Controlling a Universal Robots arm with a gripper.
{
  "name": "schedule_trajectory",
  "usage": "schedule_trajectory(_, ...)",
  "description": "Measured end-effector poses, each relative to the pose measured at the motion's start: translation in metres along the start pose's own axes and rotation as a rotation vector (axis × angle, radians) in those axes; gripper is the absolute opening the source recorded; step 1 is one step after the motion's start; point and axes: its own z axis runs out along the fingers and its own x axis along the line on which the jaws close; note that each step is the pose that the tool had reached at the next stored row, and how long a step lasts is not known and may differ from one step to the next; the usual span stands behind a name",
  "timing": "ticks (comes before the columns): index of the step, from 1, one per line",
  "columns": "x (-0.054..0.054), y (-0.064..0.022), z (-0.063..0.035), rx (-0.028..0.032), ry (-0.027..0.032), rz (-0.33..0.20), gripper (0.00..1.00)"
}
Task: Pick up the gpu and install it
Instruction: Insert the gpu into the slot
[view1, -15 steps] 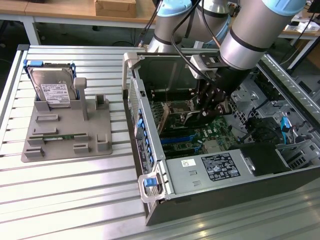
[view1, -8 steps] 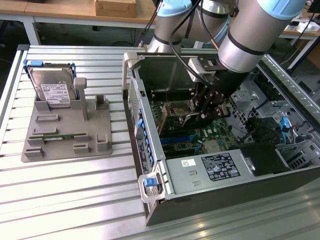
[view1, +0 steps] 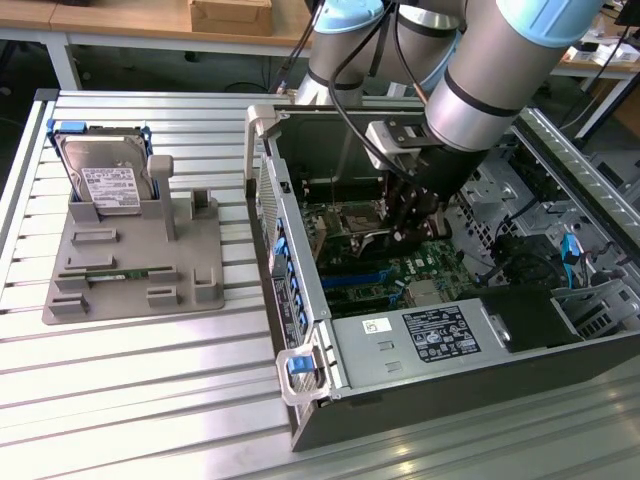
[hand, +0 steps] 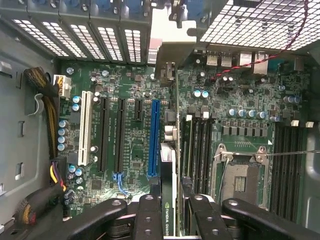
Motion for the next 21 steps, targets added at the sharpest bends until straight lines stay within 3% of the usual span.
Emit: schedule_trajectory(21,0.006,0.0107,0.0041,0.0,0.0001,0.0,0.26)
